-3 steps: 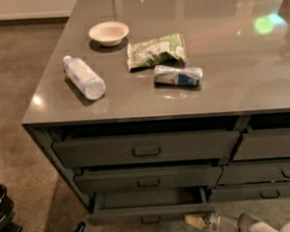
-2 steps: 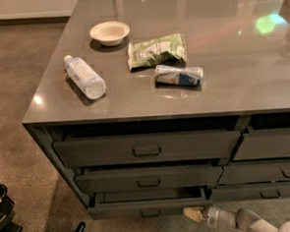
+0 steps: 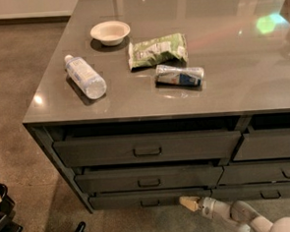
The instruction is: Close bottom drawer
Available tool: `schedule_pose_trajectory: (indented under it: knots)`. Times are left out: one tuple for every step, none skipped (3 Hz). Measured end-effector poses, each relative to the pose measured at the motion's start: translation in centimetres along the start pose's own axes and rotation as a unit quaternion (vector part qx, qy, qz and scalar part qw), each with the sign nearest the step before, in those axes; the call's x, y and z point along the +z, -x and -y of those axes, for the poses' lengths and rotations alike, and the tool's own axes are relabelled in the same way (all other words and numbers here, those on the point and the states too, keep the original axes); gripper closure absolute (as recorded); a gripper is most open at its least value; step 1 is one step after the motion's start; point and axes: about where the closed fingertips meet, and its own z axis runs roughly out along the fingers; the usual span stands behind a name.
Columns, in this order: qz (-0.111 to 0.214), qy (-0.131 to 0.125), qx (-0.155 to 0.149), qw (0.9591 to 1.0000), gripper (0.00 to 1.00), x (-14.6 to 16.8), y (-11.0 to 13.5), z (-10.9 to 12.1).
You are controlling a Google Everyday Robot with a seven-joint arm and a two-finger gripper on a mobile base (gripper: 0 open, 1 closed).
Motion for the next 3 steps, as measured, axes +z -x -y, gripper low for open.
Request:
schedule_pose_trajectory:
  knots:
    - [0.005, -0.001, -0.003, 1.0, 1.0, 0.3, 0.3, 0.0]
    - [0.005, -0.001, -0.003, 1.0, 1.0, 0.2, 0.2, -0.1]
    - [-0.005, -0.016, 0.021, 0.9996, 1.0, -2.5, -1.2, -1.3]
